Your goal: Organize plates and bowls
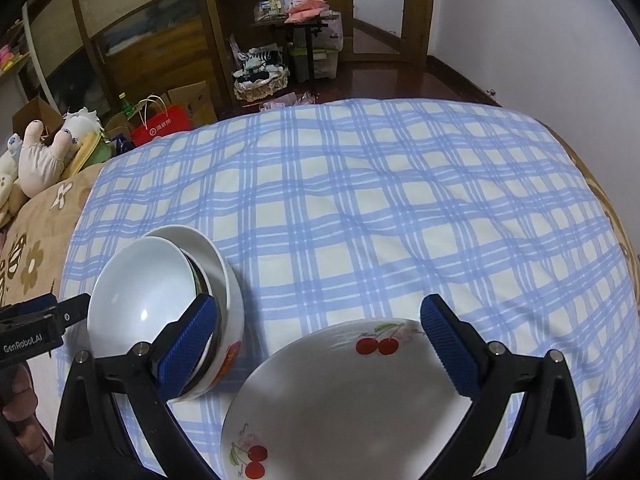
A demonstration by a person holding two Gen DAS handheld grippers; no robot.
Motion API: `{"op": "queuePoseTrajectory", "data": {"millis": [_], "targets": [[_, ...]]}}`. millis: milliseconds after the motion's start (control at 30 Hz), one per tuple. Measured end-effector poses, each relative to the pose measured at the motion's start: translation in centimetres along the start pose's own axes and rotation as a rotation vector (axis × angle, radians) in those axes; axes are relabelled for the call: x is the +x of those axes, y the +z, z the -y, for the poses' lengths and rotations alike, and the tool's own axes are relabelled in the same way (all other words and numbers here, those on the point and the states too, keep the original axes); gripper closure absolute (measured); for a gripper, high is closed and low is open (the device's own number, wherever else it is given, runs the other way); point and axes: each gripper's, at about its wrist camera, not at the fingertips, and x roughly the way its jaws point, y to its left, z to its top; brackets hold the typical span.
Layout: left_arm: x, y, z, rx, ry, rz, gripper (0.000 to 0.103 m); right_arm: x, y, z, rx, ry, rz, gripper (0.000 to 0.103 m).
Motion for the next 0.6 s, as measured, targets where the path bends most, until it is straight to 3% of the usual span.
{"op": "queuePoseTrajectory", "data": {"millis": [600], "targets": [[0.7, 0.1, -0.4, -0.031, -0.077, -0.039, 0.019, 1.4, -0.2, 0.0, 0.024, -0.006, -0.075, 0.000]]}}
